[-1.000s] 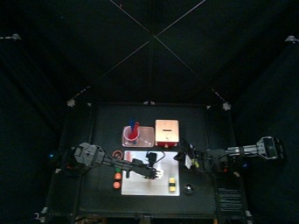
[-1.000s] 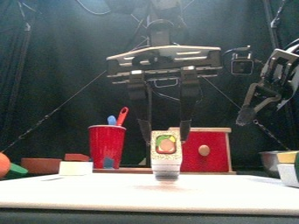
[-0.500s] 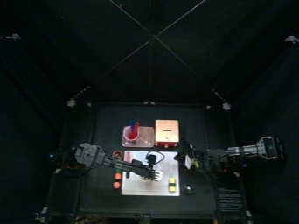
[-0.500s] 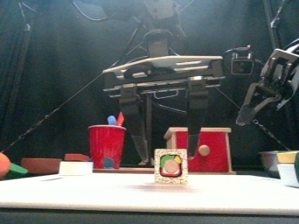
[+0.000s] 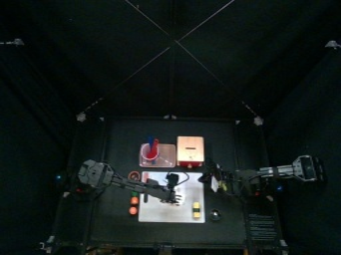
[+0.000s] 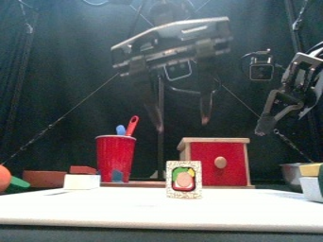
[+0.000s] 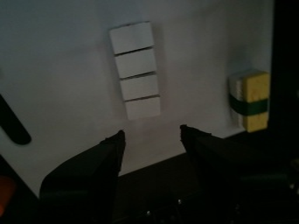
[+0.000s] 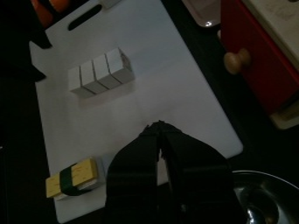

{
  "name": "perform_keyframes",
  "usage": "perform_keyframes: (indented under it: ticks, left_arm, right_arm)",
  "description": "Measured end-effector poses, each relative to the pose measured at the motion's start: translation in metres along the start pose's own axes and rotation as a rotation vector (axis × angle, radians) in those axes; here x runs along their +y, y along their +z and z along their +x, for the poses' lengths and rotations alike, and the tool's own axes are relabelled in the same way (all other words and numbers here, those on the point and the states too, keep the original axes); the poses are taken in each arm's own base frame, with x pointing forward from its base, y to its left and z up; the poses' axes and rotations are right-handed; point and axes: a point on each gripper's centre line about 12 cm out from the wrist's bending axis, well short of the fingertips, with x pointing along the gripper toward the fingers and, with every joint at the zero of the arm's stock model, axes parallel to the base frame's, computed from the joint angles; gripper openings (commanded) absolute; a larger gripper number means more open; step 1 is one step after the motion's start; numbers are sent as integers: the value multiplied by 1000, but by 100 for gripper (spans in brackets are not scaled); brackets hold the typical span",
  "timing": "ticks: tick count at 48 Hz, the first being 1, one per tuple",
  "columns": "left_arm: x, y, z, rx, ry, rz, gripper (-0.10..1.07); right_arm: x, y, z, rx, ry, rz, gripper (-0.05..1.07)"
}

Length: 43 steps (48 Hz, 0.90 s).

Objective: Put white sushi roll onto cutting board

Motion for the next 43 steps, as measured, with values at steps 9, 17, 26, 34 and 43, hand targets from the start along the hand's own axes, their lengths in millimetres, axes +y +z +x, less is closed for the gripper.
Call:
perform_keyframes:
  ticks: [9,17,26,34,43]
  left_arm:
    - [20,21,-29,-96,-4,262,88]
    - [45,40,-50,-205,13,442,88]
    - [70,49,-80,-379,-29,692,88]
    - [95,34,-84,-474,-216,799,88]
    - [141,10,-89,-641,-455,910,88]
  right_arm:
    - [2,5,0,-11,5,9,18]
    - [7,14,0,-34,18,30,18]
    - [10,22,-1,-52,26,43,18]
    - [14,30,-2,-73,35,77,18]
    - [13,34,-3,-84,35,123,18]
